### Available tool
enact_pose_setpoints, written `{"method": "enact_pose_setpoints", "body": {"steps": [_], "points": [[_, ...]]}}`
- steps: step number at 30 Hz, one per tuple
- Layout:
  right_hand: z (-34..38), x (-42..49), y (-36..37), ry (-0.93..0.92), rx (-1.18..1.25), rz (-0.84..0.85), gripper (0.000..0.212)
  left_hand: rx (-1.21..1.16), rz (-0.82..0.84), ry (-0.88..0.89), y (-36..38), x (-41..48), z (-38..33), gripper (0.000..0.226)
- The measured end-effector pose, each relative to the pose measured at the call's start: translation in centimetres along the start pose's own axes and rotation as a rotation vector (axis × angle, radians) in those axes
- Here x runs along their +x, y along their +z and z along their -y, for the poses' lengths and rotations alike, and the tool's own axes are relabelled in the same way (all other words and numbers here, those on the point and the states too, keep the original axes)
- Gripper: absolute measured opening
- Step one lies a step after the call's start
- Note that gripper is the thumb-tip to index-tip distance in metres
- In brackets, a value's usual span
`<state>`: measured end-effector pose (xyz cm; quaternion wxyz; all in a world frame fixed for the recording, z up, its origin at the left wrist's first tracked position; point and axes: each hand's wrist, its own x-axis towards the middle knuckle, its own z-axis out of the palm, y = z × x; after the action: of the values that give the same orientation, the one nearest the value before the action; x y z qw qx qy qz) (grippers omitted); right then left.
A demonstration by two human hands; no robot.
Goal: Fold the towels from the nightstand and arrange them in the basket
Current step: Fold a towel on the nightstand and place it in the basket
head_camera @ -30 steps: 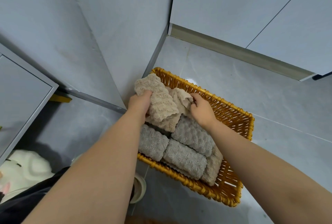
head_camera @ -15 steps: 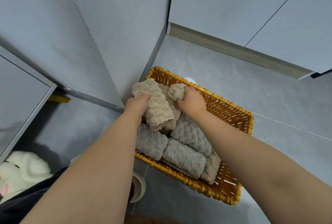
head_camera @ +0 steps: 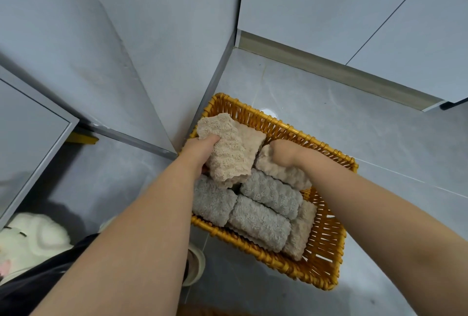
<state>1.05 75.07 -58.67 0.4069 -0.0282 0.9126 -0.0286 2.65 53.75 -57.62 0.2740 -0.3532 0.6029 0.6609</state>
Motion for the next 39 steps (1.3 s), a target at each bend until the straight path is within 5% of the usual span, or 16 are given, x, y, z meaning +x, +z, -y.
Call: {"method": "enact_pose_setpoints", "body": {"steps": [4,9,11,16,21,24,27,31,34,39], "points": [[-1.3,2.0,2.1,0.033,0.220,-0.096,0.015,0.037,0.017,-0.002,0.1,0.0,0.0,0.064],[-2.3,2.0,5.4,-0.176,0.048,-0.861,0.004,0.072,0.058,-0.008,0.2,-0.1,0.2,0.062],[-2.5,1.7,6.4,-0.257,-0.059,-0.976,0.013,0.086,0.067,0.000,0.3,-0.2,0.1,0.061],[-2.3,2.4,7.1,-0.080,0.058,-0.487,0.025,0.147,0.097,0.042,0.4,-0.6,0.1,0.057],[0.7,1.4,1.9,-0.048,0.708,-0.665,0.032,0.366,0.090,0.178,0.3,-1.1,0.0,0.048],[2.5,0.2,-2.2,-0.243,1.199,-0.205,0.033,0.667,0.176,0.299,0.3,-1.8,-0.4,0.037],[2.7,0.0,-4.1,-0.394,1.071,0.160,0.038,0.894,0.301,0.313,0.5,-2.2,-1.3,0.027],[2.1,0.0,-5.4,-0.453,0.945,0.394,0.039,0.969,0.343,0.311,0.8,-2.2,-2.1,0.023],[2.0,-0.2,-5.4,-0.378,0.935,0.363,0.022,0.892,0.352,0.255,0.7,-2.1,-2.1,0.038],[1.5,0.0,-4.0,-0.152,1.129,0.054,0.019,0.636,0.433,0.005,-0.8,-2.1,-1.9,0.043]]}}
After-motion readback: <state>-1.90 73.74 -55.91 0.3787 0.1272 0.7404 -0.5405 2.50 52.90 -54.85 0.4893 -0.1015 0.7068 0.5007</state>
